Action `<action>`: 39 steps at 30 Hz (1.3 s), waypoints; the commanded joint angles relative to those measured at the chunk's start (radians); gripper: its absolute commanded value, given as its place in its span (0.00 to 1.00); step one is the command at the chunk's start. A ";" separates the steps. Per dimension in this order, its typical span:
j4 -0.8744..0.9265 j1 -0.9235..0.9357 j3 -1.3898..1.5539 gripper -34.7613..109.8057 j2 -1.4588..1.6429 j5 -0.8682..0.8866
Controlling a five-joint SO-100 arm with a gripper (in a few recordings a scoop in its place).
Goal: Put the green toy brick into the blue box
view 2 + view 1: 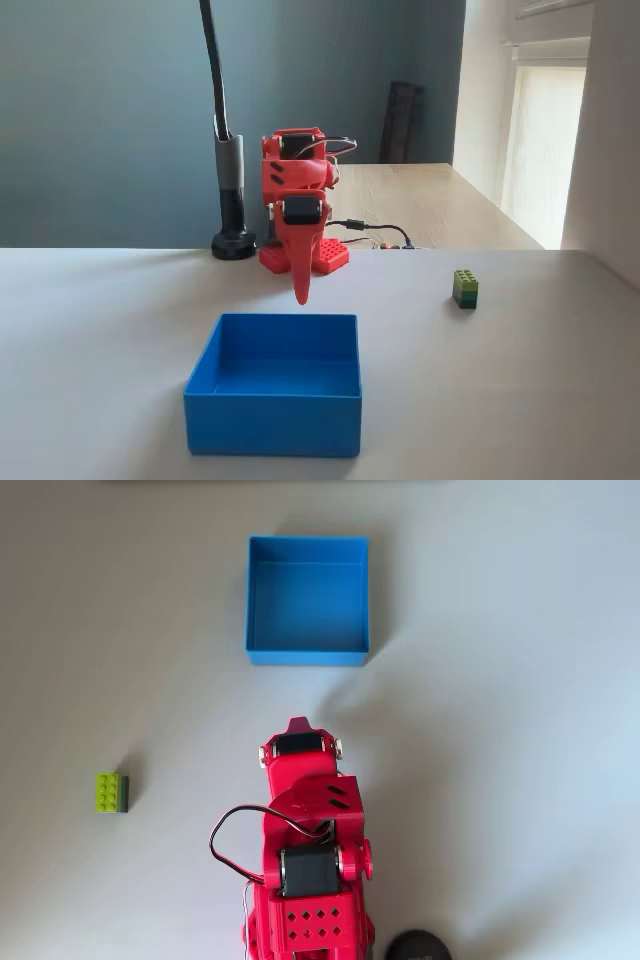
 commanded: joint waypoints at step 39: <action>-0.029 -0.285 -0.584 0.24 -0.571 -0.247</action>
